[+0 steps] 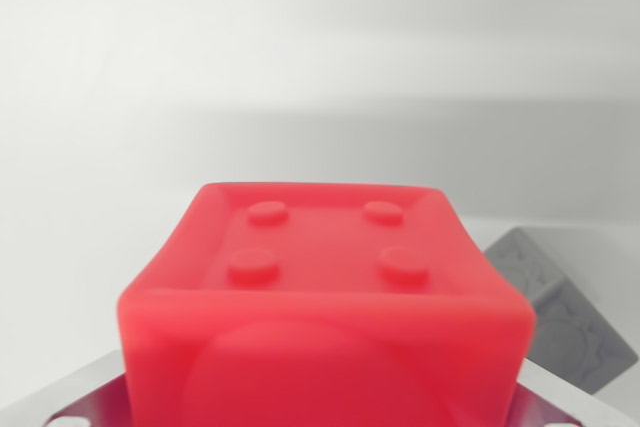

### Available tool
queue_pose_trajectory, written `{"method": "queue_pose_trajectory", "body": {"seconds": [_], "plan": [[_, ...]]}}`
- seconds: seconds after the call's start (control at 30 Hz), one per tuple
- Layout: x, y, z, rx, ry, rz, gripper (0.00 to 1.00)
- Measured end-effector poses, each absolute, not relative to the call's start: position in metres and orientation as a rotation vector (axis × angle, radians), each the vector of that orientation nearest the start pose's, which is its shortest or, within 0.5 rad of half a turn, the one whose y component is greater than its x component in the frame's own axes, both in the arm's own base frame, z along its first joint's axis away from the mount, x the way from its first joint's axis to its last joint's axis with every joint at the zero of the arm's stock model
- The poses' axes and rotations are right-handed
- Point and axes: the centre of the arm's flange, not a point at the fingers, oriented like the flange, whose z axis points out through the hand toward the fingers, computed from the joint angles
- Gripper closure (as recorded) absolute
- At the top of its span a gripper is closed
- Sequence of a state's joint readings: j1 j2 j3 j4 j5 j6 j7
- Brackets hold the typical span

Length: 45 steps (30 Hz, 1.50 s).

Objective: Destack cube

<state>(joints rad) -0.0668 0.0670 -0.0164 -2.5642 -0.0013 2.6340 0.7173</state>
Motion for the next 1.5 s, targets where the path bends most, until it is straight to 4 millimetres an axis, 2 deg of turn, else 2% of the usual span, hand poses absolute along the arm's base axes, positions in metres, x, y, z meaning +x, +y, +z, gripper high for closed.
{"method": "queue_pose_trajectory", "body": {"seconds": [1.5], "plan": [[0.478, 0.005, 0.241, -3.05, 0.743, -0.003, 1.0]]}}
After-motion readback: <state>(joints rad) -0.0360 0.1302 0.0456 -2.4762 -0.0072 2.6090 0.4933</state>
